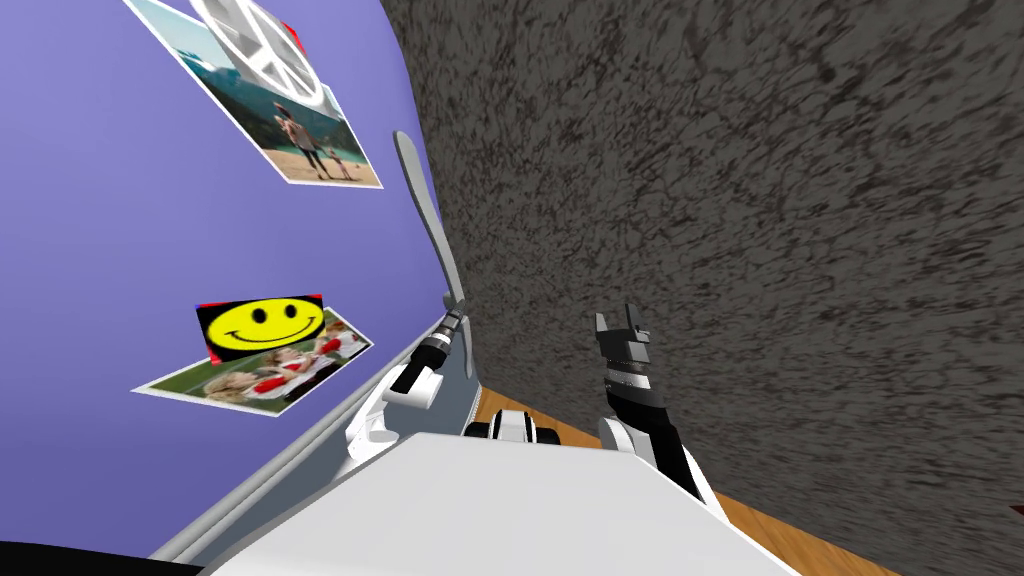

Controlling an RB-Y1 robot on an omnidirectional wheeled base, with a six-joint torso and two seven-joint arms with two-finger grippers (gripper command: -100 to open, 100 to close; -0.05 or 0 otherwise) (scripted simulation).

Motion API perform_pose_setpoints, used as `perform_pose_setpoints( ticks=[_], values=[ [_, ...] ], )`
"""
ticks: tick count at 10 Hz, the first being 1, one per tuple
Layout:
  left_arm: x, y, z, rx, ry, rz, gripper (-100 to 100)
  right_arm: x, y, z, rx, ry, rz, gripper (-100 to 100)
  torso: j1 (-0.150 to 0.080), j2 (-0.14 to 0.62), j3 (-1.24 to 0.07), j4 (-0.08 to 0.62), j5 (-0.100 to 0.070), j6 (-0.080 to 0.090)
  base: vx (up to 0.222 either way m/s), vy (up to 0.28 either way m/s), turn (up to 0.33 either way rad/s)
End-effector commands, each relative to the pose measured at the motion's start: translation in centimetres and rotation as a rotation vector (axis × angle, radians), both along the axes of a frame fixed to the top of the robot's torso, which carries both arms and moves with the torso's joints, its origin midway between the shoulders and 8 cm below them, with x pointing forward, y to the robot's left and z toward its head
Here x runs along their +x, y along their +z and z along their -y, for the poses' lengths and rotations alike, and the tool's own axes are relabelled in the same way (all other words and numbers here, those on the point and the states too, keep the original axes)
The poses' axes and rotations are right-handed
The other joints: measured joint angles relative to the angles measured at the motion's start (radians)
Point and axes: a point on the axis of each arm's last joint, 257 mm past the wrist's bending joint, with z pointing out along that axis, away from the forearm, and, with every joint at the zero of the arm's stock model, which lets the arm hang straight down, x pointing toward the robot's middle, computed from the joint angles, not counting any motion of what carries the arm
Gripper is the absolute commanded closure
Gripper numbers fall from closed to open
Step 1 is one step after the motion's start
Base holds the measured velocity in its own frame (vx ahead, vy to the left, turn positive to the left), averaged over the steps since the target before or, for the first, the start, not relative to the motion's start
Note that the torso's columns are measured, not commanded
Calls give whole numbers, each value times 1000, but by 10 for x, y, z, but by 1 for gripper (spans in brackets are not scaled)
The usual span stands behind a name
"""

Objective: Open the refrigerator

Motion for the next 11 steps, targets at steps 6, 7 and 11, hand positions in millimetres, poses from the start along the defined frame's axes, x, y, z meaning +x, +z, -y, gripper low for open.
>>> perform_pose_setpoints(
  ticks=[6, 7, 11],
  values=[
    [-10, 4, 30, 13, -70, -9, 100, 0, 0, 0, 0, 0, 0, 0, -3, 9, 5, 3, -1, 1, -38, -36, -73],
    [-14, 5, 41, 14, -96, -8, 100, 0, 0, 0, 1, 0, 1, 0, -9, 12, 8, 5, -3, 1, -233, -206, -141],
    [-34, 7, 81, 13, -197, -7, 100, 0, 0, 0, 0, 0, 0, 0, 5, -3, -2, -1, 1, 0, -192, -137, -134]
  ],
)
